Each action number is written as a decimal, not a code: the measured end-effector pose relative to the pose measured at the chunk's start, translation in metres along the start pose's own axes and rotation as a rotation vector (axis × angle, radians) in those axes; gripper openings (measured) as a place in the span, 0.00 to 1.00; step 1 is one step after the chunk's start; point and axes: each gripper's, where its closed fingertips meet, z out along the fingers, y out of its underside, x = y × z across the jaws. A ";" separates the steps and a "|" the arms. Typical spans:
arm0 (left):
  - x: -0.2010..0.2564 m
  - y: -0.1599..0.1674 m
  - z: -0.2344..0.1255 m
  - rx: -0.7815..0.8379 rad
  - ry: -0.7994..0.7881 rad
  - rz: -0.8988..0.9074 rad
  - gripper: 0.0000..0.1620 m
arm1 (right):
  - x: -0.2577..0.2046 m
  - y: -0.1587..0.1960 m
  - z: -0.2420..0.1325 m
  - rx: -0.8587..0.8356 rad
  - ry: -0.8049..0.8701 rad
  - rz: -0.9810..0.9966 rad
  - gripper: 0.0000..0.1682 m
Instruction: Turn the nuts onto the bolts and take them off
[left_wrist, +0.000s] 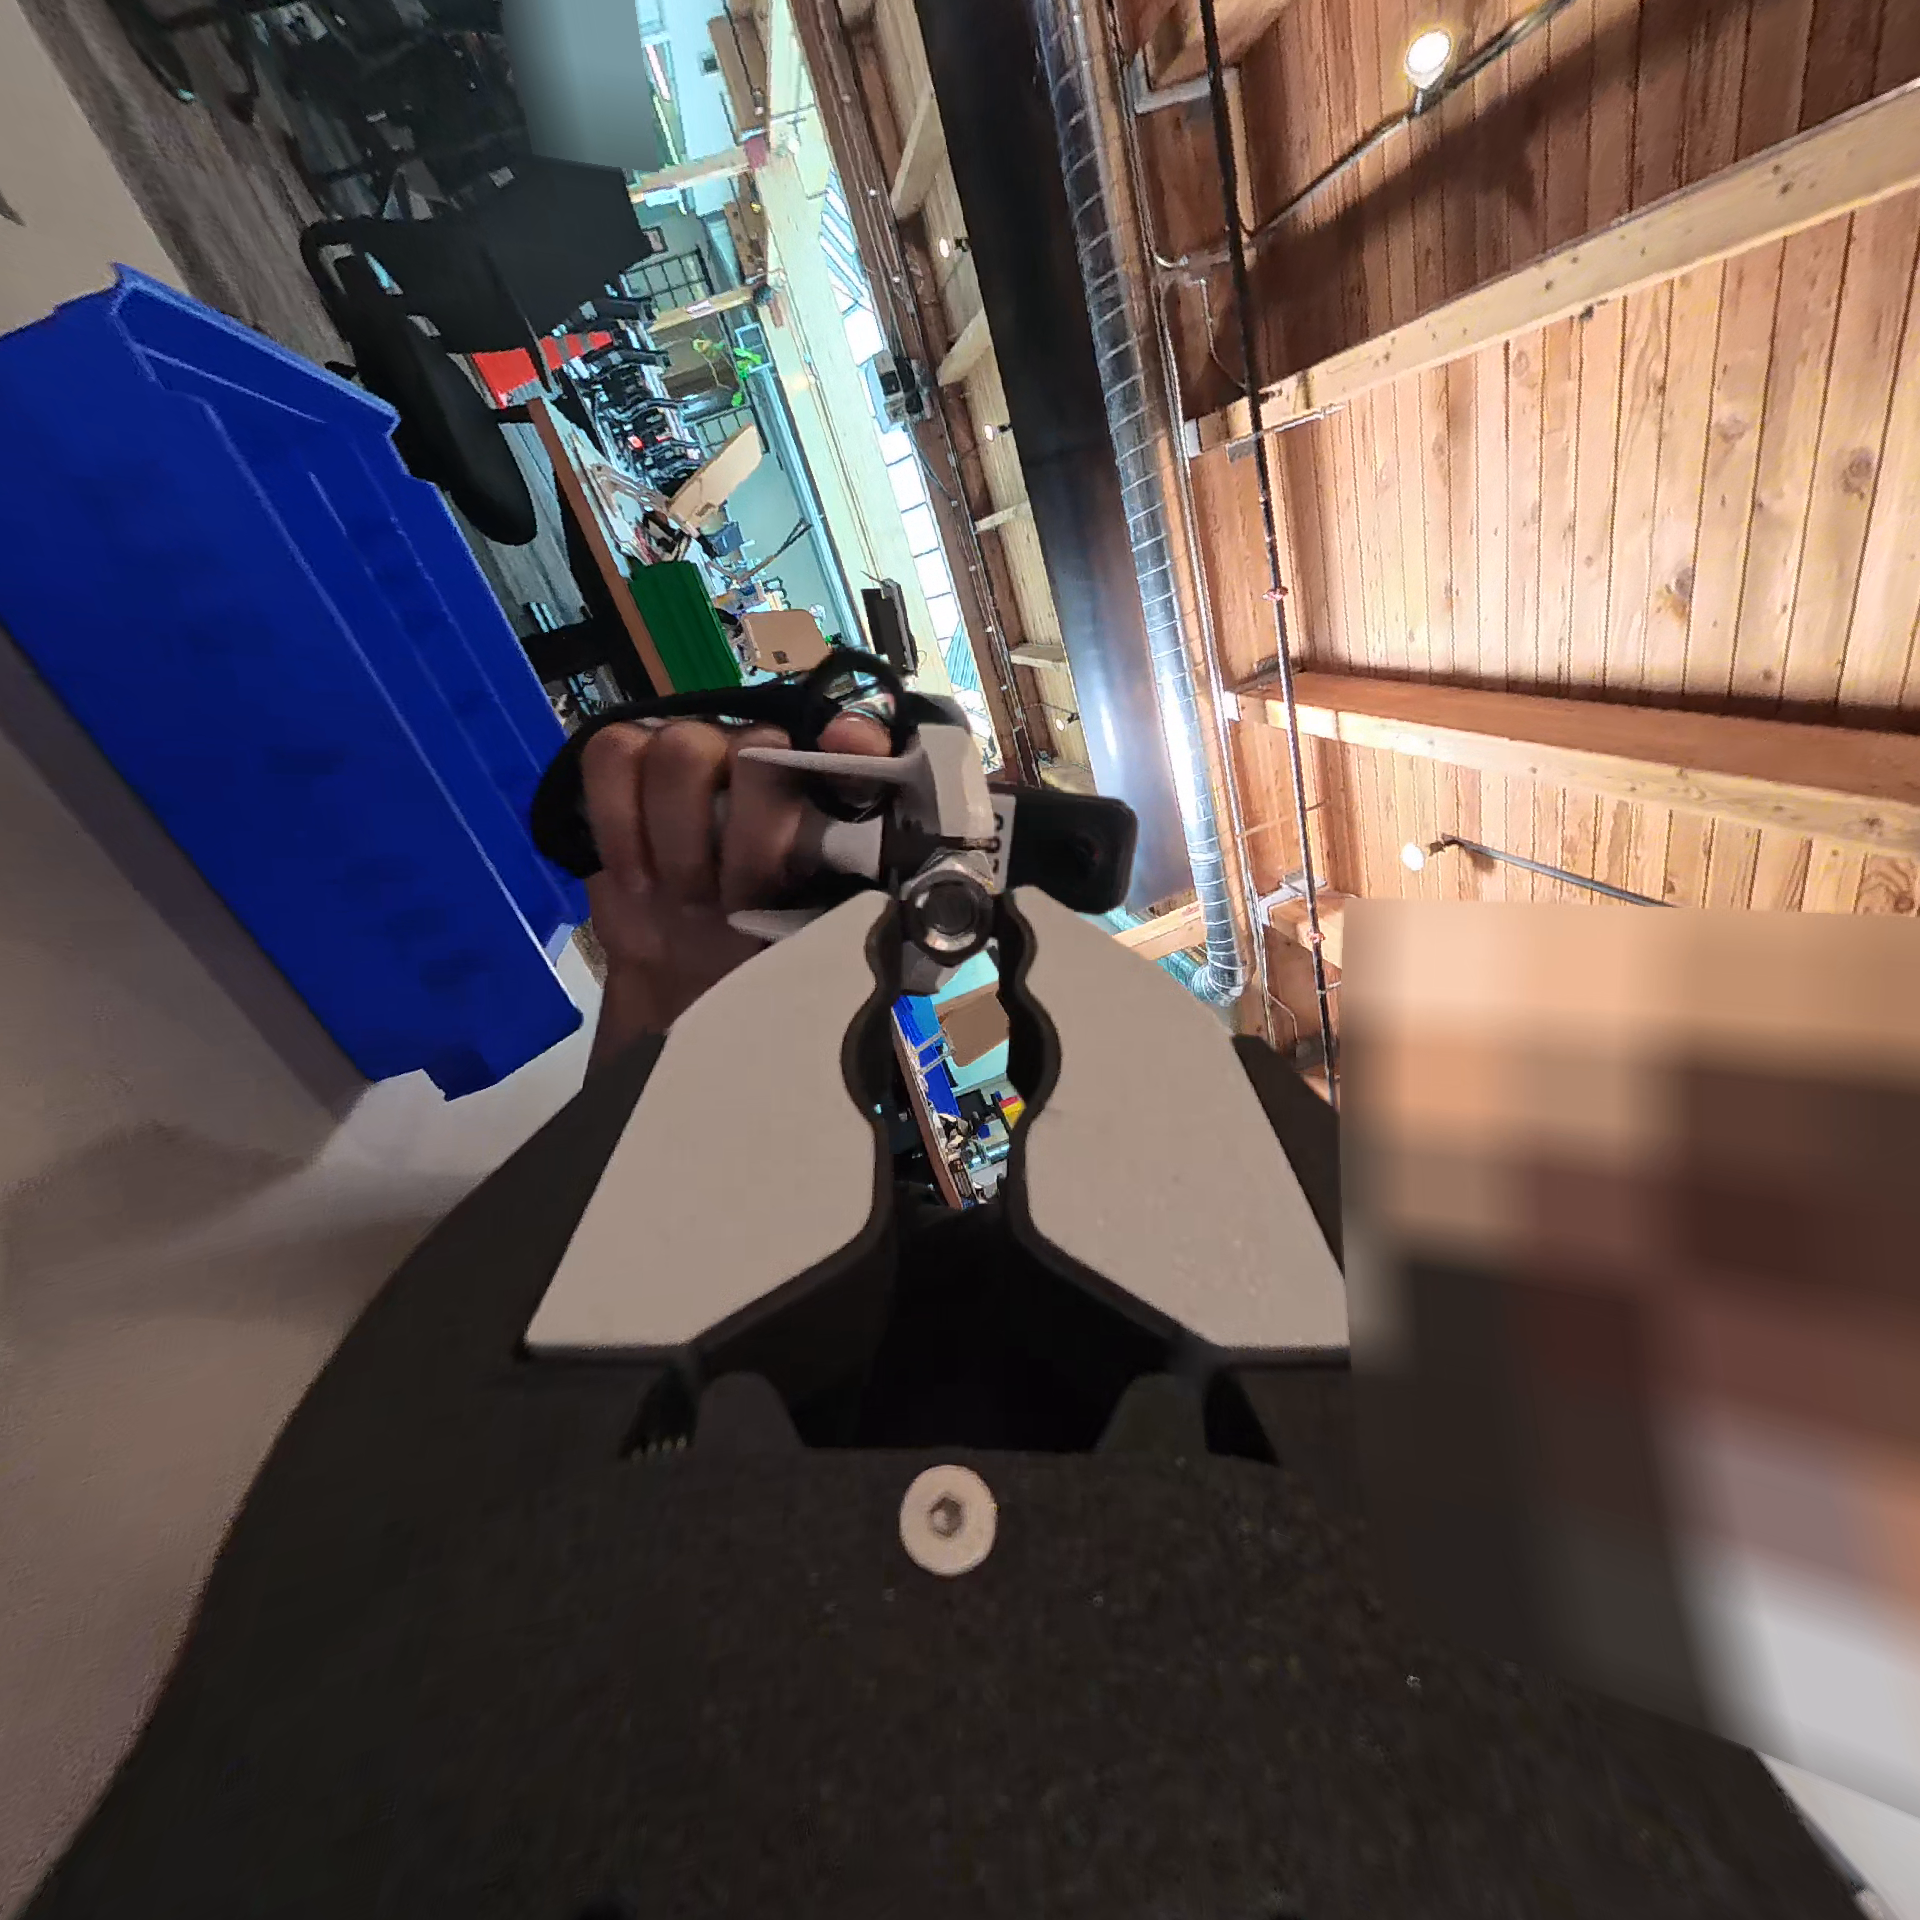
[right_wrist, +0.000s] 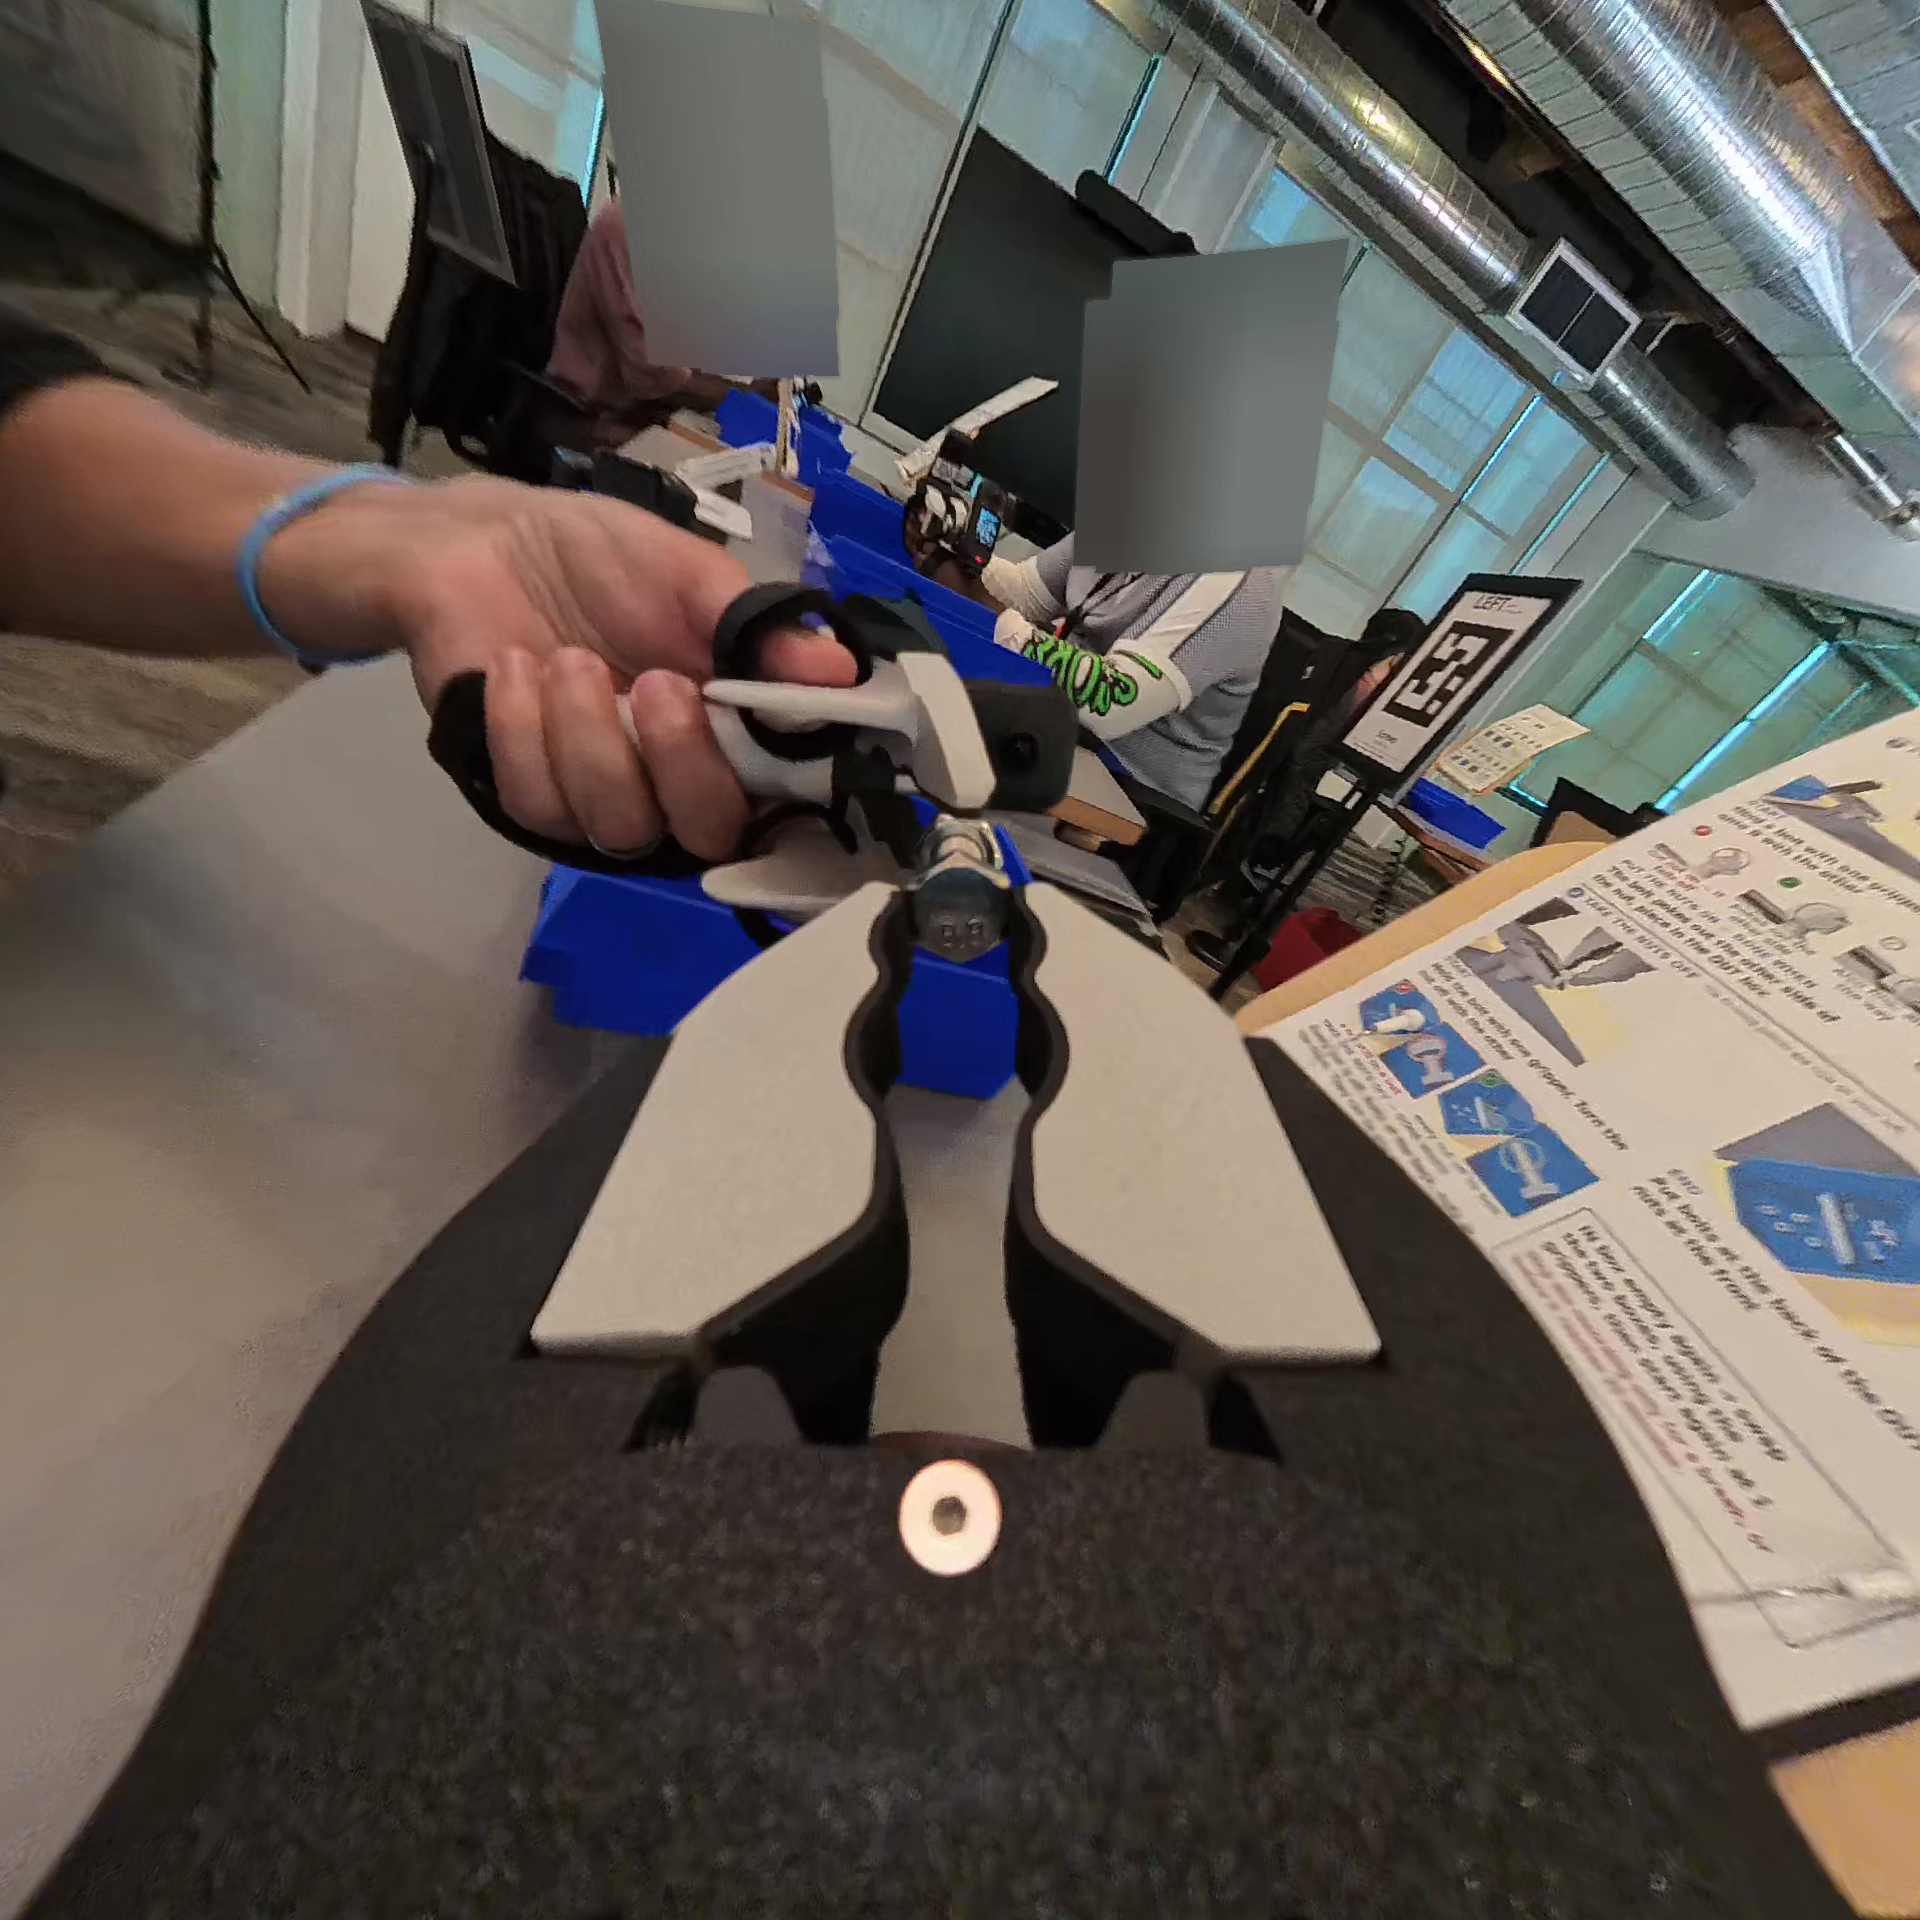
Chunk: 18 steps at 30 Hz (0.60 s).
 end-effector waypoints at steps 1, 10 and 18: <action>-0.003 0.000 -0.001 -0.003 -0.013 -0.013 0.10 | -0.001 0.003 0.000 -0.023 0.001 -0.027 0.10; 0.000 0.006 -0.009 -0.055 -0.091 -0.088 0.09 | -0.007 0.010 0.007 -0.033 -0.004 -0.091 0.10; 0.000 0.002 -0.010 -0.070 -0.186 -0.004 0.10 | -0.004 0.016 0.012 -0.076 0.039 -0.088 0.10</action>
